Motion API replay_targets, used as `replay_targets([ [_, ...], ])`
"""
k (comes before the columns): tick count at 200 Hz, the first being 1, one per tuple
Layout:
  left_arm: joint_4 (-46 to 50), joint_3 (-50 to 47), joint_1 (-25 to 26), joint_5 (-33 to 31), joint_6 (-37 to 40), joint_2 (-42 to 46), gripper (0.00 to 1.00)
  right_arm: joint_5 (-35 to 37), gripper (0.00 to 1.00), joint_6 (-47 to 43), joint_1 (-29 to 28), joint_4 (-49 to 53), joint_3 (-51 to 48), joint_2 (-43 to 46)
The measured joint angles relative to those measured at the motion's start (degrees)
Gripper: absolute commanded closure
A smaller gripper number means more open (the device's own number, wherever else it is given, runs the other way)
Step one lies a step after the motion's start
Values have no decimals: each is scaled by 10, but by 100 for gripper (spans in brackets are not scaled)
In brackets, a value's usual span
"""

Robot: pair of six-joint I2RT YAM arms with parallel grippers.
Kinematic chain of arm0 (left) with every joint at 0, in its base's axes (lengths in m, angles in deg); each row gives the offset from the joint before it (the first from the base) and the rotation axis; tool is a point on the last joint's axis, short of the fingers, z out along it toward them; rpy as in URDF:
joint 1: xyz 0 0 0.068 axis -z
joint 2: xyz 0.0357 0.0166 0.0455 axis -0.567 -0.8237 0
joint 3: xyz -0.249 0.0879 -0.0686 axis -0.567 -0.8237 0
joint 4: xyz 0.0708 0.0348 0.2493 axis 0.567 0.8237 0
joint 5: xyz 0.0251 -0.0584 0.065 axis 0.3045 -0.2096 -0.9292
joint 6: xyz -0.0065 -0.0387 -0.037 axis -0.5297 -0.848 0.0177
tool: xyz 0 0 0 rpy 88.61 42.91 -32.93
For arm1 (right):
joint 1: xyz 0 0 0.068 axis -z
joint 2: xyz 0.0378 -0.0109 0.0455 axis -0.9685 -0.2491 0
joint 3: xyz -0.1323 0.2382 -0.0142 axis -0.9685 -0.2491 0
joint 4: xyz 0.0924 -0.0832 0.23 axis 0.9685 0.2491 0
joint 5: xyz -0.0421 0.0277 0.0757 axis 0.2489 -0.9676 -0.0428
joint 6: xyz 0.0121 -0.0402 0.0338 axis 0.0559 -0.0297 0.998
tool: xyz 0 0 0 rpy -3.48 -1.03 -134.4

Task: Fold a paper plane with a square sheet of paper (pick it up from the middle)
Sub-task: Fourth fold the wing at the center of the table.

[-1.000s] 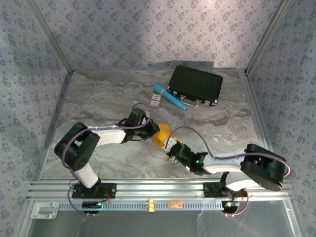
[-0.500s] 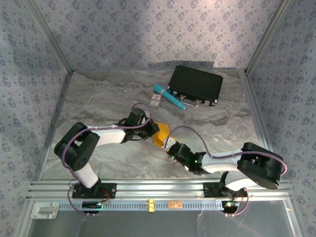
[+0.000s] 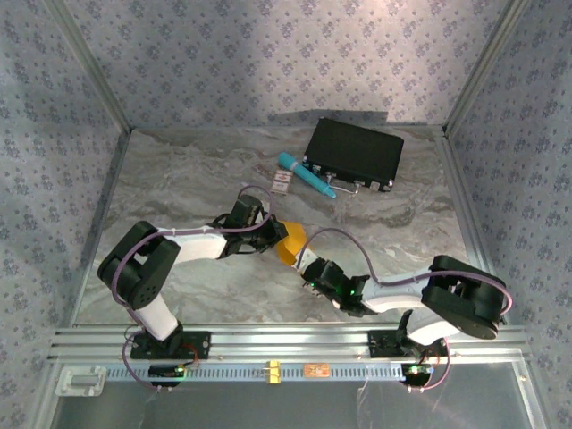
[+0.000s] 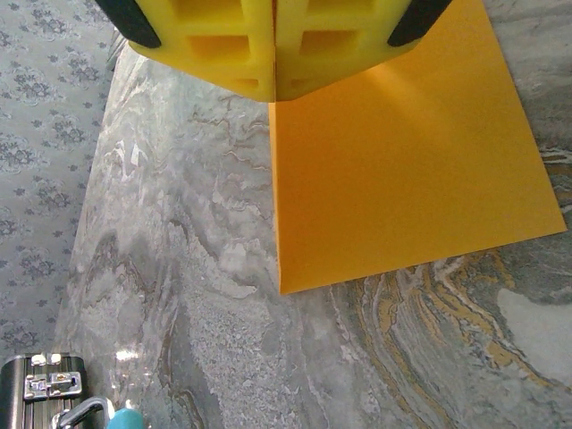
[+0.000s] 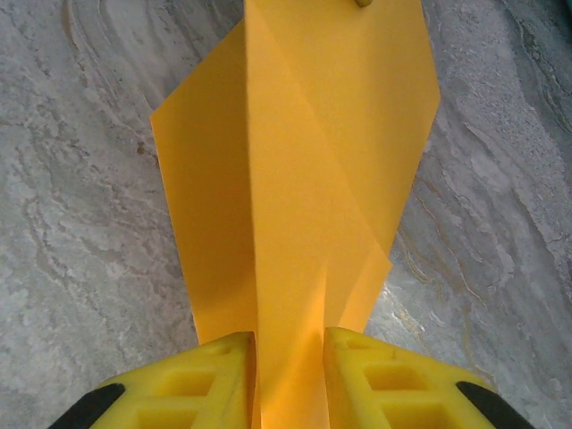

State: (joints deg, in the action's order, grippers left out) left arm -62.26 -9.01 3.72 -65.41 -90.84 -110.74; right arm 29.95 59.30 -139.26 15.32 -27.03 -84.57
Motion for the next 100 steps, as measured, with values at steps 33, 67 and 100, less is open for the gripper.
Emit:
replay_targets([
  [33,0,0,0,0,0,0,92,0,78,2,0,-10,0,0],
  [67,0,0,0,0,0,0,92,0,80,5,0,-11,0,0],
  [100,0,0,0,0,0,0,92,0,84,7,0,-11,0,0],
])
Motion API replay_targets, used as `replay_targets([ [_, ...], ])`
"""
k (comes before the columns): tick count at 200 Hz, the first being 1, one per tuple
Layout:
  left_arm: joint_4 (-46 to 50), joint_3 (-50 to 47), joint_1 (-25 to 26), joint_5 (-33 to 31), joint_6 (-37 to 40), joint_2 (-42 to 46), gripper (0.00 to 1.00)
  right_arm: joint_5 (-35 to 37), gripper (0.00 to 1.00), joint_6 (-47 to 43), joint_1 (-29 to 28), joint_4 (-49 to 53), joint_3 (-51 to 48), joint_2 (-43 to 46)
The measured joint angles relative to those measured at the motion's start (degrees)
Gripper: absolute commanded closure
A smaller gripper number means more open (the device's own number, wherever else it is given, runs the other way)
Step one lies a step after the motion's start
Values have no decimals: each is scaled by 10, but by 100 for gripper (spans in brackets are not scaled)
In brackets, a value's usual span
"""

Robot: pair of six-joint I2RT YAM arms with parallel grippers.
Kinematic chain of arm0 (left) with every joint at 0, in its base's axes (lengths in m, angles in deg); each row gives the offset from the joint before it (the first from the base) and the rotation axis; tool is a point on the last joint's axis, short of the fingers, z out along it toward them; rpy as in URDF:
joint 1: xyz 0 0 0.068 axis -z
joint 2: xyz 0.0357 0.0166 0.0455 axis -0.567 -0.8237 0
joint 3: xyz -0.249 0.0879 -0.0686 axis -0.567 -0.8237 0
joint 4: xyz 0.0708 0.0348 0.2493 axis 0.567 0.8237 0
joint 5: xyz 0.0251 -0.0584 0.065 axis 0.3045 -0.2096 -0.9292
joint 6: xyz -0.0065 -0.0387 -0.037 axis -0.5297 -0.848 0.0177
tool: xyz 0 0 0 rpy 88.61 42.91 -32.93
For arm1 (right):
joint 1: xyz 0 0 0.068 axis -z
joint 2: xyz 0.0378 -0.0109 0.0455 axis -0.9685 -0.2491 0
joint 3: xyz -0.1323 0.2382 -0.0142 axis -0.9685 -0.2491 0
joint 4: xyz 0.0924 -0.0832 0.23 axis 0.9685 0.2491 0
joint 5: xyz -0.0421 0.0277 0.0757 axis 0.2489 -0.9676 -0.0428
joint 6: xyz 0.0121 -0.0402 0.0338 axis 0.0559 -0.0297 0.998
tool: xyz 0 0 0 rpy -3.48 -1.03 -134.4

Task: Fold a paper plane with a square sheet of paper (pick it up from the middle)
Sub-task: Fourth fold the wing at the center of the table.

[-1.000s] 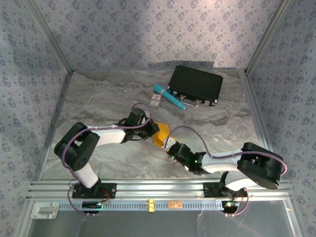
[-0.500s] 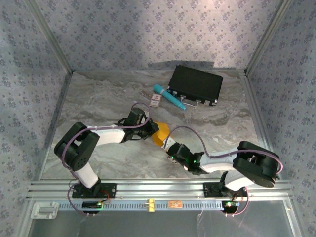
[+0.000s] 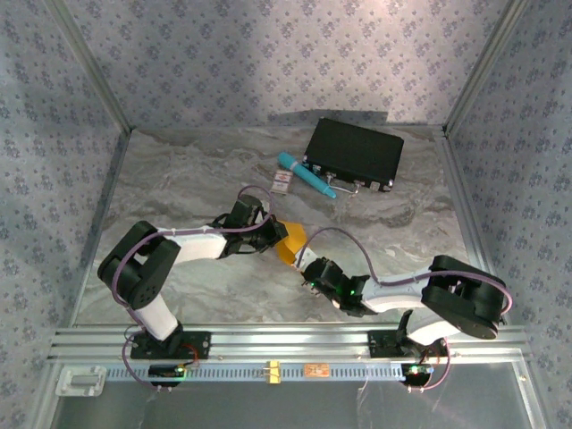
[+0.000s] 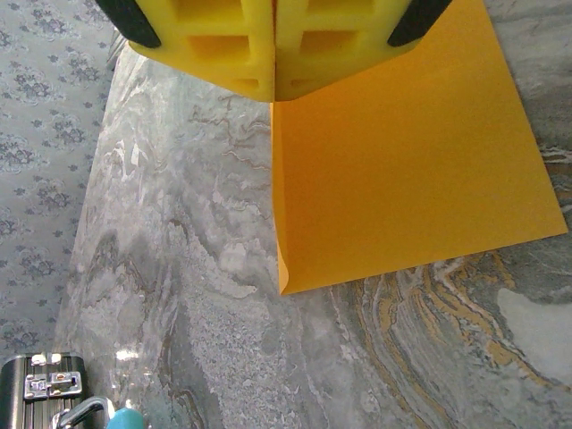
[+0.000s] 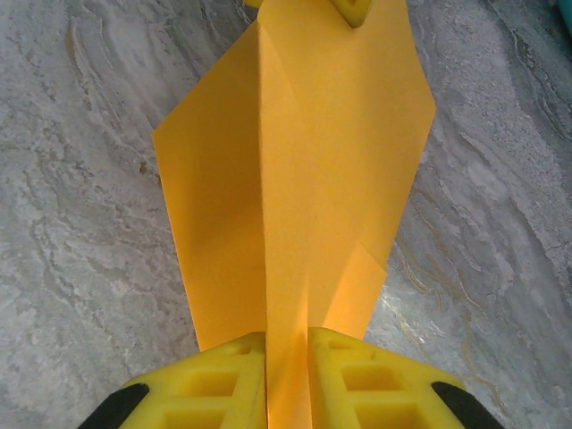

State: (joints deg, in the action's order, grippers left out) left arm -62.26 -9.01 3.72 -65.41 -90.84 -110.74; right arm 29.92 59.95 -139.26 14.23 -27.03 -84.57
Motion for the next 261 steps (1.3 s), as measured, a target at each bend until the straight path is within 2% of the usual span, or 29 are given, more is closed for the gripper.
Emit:
replay_targets([
  [75,0,0,0,0,0,0,91,0,92,4,2,0,0,0],
  [129,0,0,0,0,0,0,92,0,83,11,3,0,0,0],
  [261,0,0,0,3,0,0,92,0,82,11,10,-2,-2,-3],
])
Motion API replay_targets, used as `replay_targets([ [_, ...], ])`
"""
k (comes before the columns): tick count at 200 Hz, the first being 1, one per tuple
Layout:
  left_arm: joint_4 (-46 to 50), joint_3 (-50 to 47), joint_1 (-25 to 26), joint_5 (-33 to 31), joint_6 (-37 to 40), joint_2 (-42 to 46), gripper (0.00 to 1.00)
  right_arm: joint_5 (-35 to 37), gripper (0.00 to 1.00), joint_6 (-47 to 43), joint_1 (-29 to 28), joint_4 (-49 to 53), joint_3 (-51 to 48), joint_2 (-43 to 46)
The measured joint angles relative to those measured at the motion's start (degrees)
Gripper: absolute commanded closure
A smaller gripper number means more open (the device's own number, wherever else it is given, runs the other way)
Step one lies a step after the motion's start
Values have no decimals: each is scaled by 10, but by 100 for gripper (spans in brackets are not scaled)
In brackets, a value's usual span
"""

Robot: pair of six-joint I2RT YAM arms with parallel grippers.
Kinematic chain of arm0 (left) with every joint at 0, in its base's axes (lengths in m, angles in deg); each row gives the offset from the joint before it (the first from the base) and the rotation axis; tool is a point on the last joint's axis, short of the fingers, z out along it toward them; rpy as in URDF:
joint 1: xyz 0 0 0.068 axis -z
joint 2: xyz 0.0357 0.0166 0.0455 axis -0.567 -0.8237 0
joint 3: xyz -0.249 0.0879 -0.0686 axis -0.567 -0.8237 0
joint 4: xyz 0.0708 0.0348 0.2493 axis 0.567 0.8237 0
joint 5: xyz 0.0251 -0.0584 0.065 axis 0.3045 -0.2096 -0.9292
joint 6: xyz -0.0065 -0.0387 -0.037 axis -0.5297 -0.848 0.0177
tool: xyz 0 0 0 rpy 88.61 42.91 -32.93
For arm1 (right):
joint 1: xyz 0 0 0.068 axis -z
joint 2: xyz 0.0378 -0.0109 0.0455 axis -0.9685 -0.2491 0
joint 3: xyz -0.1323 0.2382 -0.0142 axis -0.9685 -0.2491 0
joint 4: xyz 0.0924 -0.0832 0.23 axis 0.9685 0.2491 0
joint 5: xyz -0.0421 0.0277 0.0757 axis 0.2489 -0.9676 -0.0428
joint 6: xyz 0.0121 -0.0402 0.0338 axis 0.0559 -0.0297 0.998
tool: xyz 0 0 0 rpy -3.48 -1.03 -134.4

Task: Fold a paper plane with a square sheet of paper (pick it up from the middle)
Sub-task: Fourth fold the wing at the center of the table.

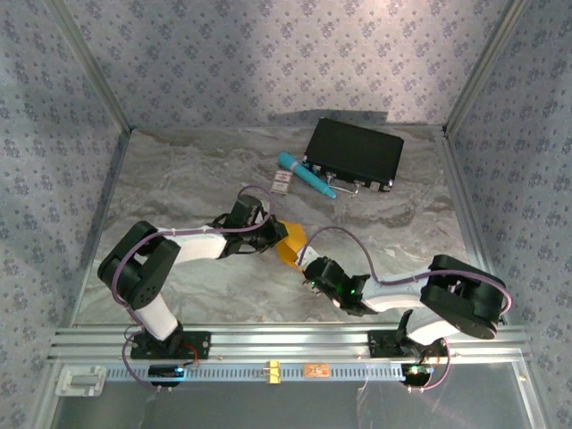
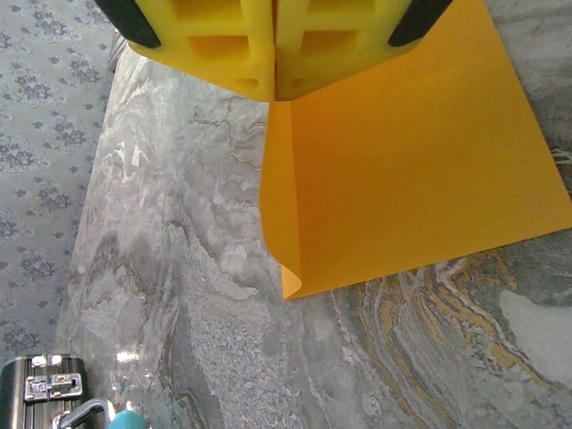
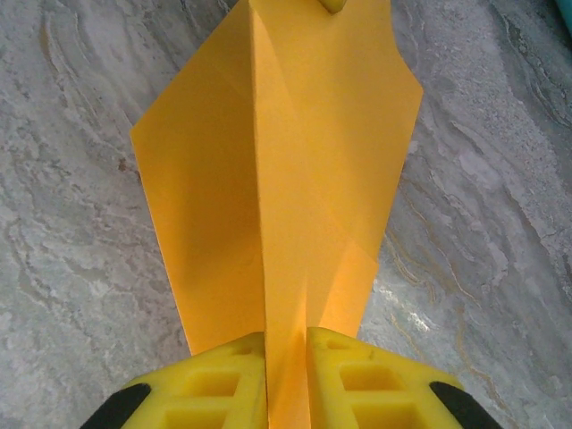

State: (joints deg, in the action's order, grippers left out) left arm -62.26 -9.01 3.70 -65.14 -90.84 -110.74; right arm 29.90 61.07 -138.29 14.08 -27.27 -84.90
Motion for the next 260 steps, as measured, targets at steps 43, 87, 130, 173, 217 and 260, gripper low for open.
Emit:
replay_targets([
  [43,0,0,0,2,0,0,92,0,84,0,0,-2,0,0],
  [87,0,0,0,2,0,0,92,-5,83,2,1,-11,-1,0],
  [130,0,0,0,4,0,0,92,-7,87,4,2,-14,-2,0],
  [173,0,0,-3,6,0,0,91,-10,90,5,2,-15,-2,0],
  [217,0,0,-4,6,0,0,90,-14,95,14,4,-15,-2,-7],
  [260,2,0,-8,6,5,2,66,-31,98,23,13,-15,-2,-9],
])
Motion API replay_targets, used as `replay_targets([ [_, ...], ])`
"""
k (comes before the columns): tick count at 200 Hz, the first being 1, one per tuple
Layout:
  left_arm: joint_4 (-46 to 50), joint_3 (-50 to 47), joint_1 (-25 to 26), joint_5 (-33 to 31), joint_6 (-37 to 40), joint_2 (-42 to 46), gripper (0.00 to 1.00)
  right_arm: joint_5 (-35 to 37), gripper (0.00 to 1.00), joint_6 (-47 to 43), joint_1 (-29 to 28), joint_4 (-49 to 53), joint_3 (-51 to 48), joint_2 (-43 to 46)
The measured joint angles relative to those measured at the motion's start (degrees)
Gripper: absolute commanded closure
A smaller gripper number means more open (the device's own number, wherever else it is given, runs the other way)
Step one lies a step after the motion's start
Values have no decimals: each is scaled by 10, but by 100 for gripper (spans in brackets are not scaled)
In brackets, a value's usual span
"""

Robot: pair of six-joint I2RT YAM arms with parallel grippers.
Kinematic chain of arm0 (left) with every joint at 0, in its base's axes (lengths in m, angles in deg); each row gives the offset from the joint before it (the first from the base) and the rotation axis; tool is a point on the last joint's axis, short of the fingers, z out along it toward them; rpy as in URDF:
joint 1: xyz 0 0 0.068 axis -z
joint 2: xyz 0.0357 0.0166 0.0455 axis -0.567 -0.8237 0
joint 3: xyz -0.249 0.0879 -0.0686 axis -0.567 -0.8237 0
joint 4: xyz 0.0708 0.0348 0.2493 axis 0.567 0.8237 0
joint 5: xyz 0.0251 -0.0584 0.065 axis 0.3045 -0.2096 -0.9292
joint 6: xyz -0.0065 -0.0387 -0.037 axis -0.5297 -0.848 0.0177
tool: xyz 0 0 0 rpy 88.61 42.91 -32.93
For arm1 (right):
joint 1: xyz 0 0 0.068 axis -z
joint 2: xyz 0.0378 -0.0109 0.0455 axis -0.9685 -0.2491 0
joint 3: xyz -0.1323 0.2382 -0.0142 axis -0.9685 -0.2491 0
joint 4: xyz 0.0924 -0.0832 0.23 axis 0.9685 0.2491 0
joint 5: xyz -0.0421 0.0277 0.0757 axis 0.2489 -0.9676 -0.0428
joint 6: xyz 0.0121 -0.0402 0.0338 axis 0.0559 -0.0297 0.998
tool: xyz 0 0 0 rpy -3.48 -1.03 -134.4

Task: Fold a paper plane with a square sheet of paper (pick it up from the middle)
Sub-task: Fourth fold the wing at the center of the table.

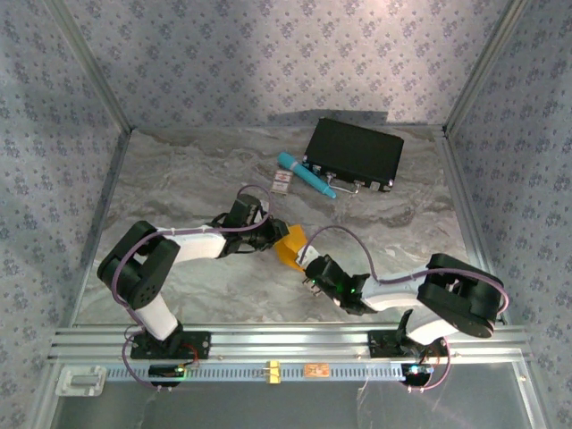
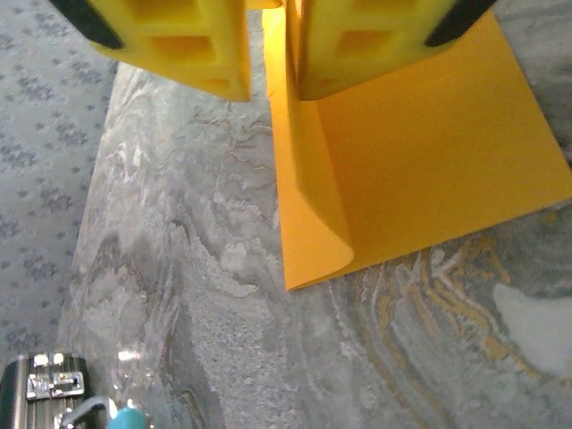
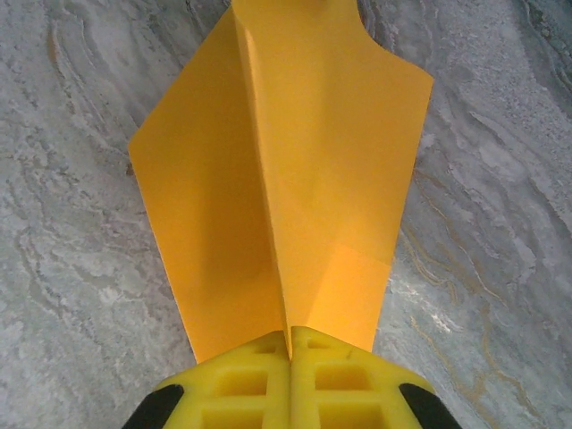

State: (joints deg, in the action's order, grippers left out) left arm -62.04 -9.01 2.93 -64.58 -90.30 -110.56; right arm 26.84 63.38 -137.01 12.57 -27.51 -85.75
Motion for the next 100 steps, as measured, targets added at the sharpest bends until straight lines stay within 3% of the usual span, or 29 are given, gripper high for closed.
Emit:
replay_targets([
  [41,29,0,-7,-15,13,35,45,-52,98,24,27,-9,0,0],
  [100,63,0,-15,-41,25,71,42,-187,98,75,102,-17,0,0],
])
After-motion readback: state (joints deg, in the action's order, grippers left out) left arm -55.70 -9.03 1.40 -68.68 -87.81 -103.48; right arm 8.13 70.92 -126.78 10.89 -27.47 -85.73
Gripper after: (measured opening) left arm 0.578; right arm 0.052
